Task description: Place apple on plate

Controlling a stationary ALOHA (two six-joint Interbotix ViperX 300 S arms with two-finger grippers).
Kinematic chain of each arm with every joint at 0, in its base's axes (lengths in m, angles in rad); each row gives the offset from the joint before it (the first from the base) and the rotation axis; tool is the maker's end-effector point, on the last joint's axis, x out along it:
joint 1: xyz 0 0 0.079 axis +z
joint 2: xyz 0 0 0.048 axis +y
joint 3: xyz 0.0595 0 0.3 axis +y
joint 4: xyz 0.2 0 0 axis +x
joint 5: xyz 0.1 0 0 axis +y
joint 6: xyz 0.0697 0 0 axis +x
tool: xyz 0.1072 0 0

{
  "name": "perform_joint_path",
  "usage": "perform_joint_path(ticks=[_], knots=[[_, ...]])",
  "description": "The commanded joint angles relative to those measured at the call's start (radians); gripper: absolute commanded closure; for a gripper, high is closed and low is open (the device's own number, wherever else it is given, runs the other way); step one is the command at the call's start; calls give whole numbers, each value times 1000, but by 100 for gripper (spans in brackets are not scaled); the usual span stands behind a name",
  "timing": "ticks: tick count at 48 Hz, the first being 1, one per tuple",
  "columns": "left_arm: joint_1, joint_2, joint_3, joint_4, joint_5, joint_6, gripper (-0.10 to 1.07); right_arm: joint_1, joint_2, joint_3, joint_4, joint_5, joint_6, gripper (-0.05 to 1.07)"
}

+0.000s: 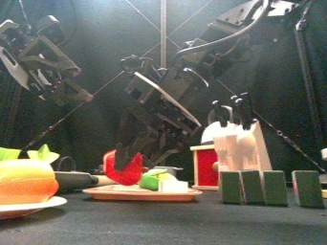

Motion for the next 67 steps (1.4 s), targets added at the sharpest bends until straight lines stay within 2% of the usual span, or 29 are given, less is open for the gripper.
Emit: perform_joint_path(ticks=[1,32,67], knots=[[2,-2,-12,0,-3,2,0,-8,-23,-23,8,2,0,25],[5,-2,-9,0,-3,2,0,-14,-9,-38,40,2,-2,6],[5,-2,-8,0,-3,2,0,-8,-9,-71,74,2,-3,5]])
